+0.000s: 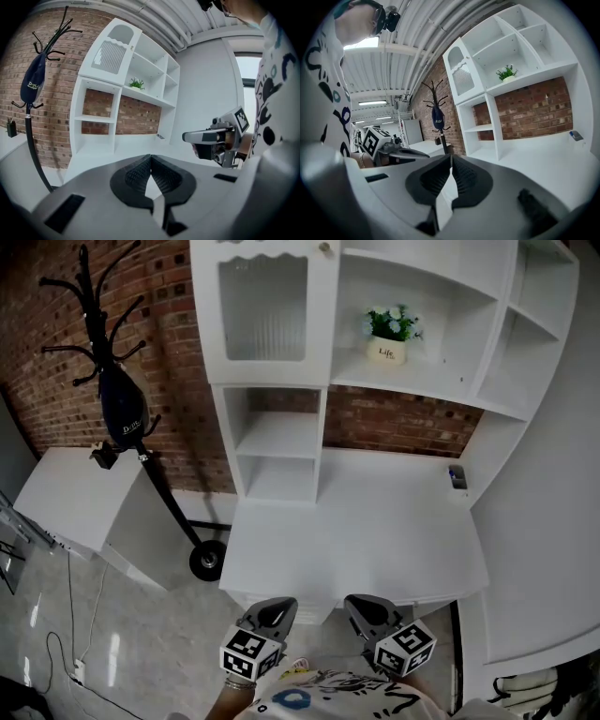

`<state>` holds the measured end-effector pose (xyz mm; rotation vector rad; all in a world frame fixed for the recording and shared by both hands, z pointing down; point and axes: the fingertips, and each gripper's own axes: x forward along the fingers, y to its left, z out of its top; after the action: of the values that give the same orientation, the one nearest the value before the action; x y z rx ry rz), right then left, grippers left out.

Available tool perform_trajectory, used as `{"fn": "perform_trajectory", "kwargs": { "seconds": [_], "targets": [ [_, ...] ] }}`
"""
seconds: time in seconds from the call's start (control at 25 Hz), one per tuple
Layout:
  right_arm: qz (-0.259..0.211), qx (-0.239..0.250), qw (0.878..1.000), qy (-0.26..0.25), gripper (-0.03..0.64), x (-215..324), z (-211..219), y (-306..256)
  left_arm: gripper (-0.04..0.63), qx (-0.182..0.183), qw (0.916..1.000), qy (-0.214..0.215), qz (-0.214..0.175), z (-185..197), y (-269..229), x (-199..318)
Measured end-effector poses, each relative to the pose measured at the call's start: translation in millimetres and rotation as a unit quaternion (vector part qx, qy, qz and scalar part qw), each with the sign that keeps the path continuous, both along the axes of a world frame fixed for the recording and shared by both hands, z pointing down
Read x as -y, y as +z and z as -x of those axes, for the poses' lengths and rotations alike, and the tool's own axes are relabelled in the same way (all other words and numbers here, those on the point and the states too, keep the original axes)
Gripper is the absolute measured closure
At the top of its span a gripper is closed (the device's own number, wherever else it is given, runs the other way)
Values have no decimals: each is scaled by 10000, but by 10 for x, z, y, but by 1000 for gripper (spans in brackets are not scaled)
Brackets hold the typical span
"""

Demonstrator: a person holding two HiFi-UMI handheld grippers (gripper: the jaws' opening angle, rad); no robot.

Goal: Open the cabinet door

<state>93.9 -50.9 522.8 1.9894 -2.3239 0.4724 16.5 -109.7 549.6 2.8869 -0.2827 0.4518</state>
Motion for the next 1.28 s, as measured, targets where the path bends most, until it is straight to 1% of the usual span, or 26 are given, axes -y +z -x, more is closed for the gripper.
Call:
{"fn": "perform_trajectory", "kwargs": {
  "seconds": [0.36,0.56,0.76,1.08,1.28],
  "targets": [
    [-59,-20,10000,61,588,188,-75,-67,581,-29,10000,-50,41,-41,15,213],
    [-81,-9,10000,31,588,286,-256,-66,581,1,9997,-176,156,-151,84,294],
    [-182,-14,9998,-129,588,464,-480,-129,581,13,9995,-300,139,-332,52,423],
    [-410,-115,9974,-575,588,912,-788,-383,581,-137,9985,-525,-70,-710,-168,801],
    [-612,-218,9951,-745,588,1182,-1006,-527,581,-174,9984,-426,-319,-980,-280,1042]
  ]
}}
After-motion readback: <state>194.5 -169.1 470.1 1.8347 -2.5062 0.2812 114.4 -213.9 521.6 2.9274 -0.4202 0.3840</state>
